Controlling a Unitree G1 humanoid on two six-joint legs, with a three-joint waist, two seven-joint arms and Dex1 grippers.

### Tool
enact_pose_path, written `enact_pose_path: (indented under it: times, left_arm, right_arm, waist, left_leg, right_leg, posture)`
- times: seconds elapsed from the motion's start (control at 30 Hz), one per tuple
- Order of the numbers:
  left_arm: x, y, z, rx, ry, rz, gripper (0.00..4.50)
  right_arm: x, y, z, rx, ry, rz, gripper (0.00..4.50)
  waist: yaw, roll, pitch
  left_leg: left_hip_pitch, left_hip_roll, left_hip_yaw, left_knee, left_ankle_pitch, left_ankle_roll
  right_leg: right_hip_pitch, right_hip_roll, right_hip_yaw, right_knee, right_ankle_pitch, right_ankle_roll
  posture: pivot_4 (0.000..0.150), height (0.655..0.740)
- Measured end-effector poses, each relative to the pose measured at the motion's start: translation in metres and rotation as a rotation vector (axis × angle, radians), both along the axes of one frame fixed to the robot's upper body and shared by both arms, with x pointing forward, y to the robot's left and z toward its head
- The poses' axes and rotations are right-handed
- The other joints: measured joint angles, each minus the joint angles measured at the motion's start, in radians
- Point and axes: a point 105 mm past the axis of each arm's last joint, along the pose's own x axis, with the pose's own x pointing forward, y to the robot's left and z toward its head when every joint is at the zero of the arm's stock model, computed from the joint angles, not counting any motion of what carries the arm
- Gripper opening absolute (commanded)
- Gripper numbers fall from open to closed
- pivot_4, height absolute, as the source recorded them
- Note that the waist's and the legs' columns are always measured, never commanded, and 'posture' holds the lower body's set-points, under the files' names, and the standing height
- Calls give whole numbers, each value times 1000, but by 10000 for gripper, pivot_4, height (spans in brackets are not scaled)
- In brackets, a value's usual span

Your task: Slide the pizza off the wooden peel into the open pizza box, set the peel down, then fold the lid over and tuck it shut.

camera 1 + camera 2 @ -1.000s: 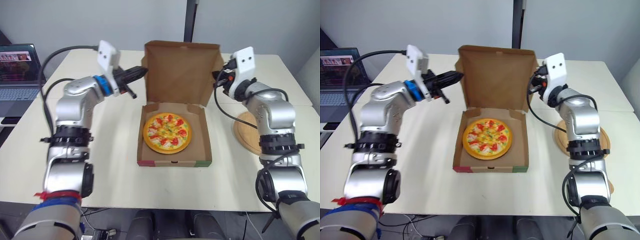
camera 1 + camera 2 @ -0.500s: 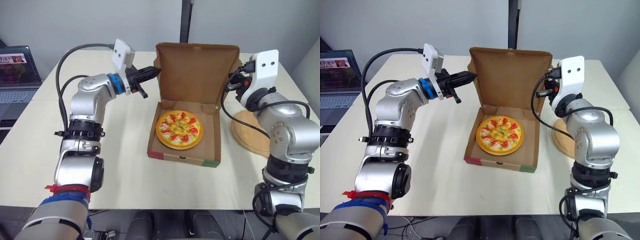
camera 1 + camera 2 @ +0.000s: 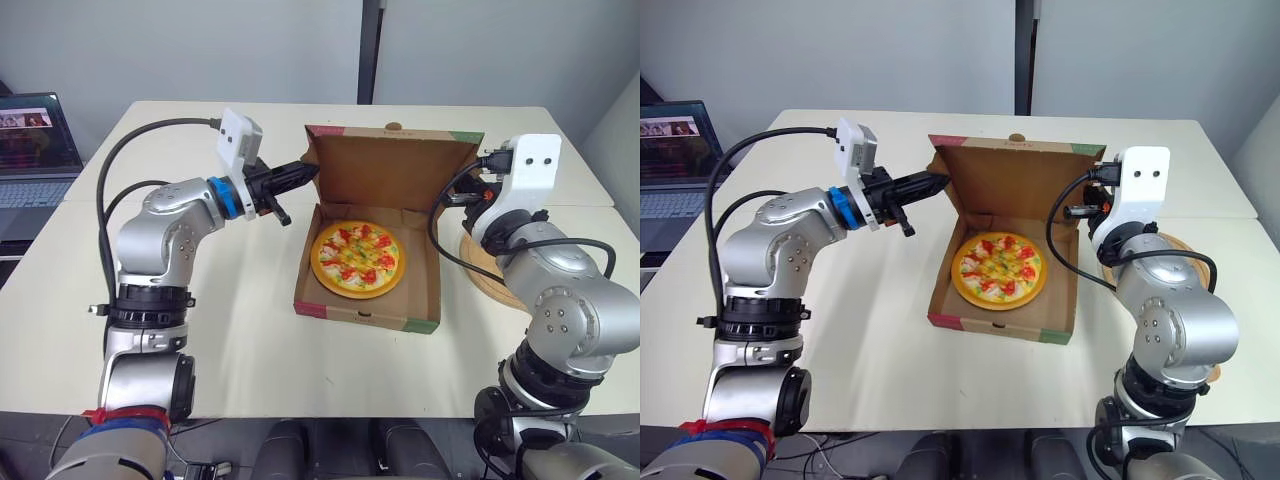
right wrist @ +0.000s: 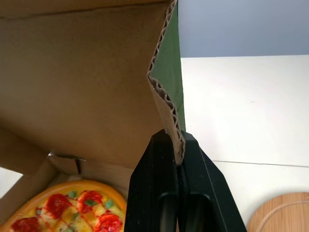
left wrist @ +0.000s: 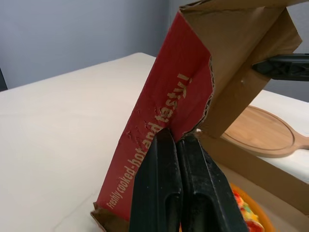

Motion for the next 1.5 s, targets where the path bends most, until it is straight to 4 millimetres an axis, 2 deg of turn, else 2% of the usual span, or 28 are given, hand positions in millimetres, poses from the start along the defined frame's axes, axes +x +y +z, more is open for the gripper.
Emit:
enact_pose_path:
  times: [0.13, 0.3, 0.4, 0.73, 0.87, 1.0, 1.23, 1.37, 1.5]
  left_arm:
    - [-7, 6, -5, -6, 13, 20, 0]
    - [-22, 8, -22, 23, 42, 24, 0]
    - [-24, 9, -24, 7, 49, 58, 0]
    - [-43, 15, -46, -18, 90, 122, 0]
    - [-46, 15, -50, -25, 96, 142, 0]
    - [-47, 16, -50, -26, 92, 151, 0]
    - [-49, 13, -52, -60, 128, 136, 0]
    - [-49, 14, -52, -55, 125, 140, 0]
    - [-49, 13, -52, -55, 121, 137, 0]
  right_arm:
    - [-8, 5, -5, 47, 17, 9, 168]
    - [-20, 8, -19, 88, 34, 12, 168]
    - [-29, 12, -28, 102, 36, 13, 168]
    - [-48, 17, -53, 63, 30, 20, 168]
    - [-50, 18, -55, 66, 11, 23, 168]
    - [-50, 16, -54, 84, -13, 13, 9518]
    - [-62, 5, -66, 45, 13, 63, 32606]
    - [-81, -6, -81, -21, 85, 197, 32606]
    - [-92, -19, -72, -92, 85, 311, 32606]
  waist:
    - [0, 0, 0]
    - [0, 0, 0]
    - [0, 0, 0]
    - [-9, 0, -1]
    - [-9, -1, -1]
    - [-9, -1, -1]
    - [-5, -1, -1]
    - [2, -1, -1]
    - [2, -1, -1]
  left_leg:
    - [0, 0, 0, 0, 1, -1]
    - [0, 1, 0, -1, 1, -1]
    - [1, 1, 0, -1, 1, -2]
    - [2, 1, 0, -1, 2, -3]
    - [3, 1, 0, -1, 2, -3]
    - [3, 1, 1, -1, 2, -3]
    - [2, 1, 1, -1, 2, -3]
    - [2, 0, 1, -1, 2, -3]
    - [5, 0, 2, -1, 2, -3]
  right_leg:
    - [0, 0, 0, 0, 0, 0]
    - [0, 0, 0, 0, 0, 0]
    - [1, 0, 0, 0, 0, 0]
    - [2, 1, 0, -1, 0, 0]
    - [3, 1, 0, -1, 0, 0]
    - [3, 1, 0, -1, -1, 0]
    - [3, 1, 0, -2, -1, 0]
    - [5, 1, 0, -4, -1, 1]
    - [7, 2, 0, -5, -2, 2]
  posture:
    - [1500, 7400]
    - [1500, 7400]
    - [1500, 7400]
    - [1500, 7400]
    - [1500, 7400]
    - [1500, 7400]
    - [1500, 7400]
    - [1500, 7400]
    - [1500, 7400]
